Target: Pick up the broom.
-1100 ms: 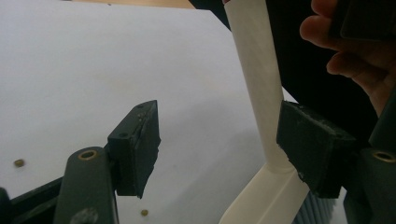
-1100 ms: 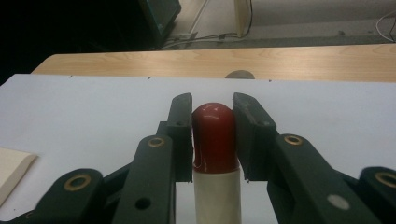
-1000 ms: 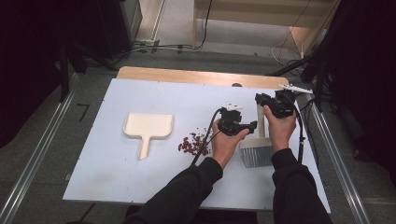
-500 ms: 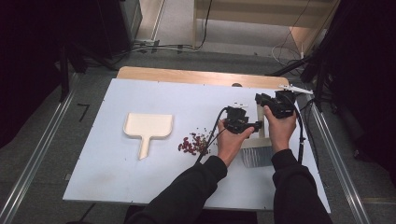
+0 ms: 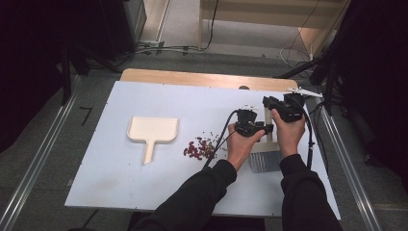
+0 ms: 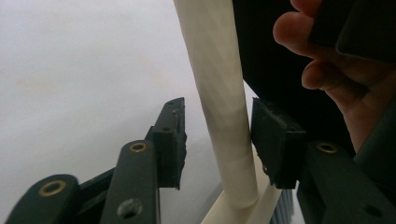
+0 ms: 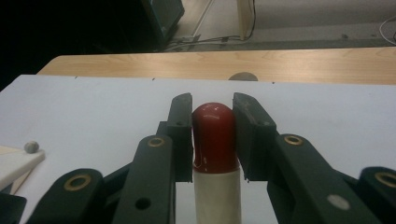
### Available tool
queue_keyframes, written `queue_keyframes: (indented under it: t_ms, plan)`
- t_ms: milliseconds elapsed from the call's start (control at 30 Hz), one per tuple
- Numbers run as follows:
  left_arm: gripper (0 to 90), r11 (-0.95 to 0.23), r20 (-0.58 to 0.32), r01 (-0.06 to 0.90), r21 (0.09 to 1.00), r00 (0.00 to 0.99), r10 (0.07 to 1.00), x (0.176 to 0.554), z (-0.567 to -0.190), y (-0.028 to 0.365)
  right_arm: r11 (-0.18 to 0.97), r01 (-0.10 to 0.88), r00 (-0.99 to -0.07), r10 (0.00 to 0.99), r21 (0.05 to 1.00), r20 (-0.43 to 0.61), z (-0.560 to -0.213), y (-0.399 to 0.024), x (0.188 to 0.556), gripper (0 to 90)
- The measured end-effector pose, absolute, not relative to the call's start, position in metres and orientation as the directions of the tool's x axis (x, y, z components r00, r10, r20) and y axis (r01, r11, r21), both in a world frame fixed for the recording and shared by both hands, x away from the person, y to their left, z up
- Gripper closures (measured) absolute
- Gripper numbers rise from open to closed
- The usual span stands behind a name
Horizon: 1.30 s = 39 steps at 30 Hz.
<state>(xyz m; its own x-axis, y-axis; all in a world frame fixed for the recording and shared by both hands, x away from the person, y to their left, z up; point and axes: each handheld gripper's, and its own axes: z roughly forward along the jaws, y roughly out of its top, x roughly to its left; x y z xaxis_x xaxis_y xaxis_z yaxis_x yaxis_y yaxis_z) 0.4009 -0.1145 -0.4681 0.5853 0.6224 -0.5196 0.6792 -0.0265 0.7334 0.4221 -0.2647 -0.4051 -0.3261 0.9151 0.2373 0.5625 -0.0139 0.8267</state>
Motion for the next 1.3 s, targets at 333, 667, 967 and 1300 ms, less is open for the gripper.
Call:
queue_keyframes:
  t_ms: [333,667,967,1300]
  plan:
    - [67.0,-0.022,-0.554,0.698,0.716,0.587,0.59,0.403,-0.47,-0.121,-0.018,0.554,-0.331,0.912,0.832,0.24,-0.404,-0.266,0.42,67.6]
    - [68.8,-0.023,-0.561,0.701,0.713,0.59,0.581,0.404,-0.471,-0.12,-0.022,0.551,-0.33,0.912,0.834,0.242,-0.403,-0.267,0.418,67.4]
    - [70.1,-0.017,-0.586,0.712,0.702,0.59,0.555,0.405,-0.469,-0.119,-0.032,0.513,-0.364,0.897,0.858,0.251,-0.396,-0.273,0.413,55.4]
    - [71.0,-0.037,-0.57,0.694,0.719,0.62,0.539,0.401,-0.462,-0.118,-0.021,0.459,-0.368,0.905,0.888,0.212,-0.389,-0.298,0.401,31.6]
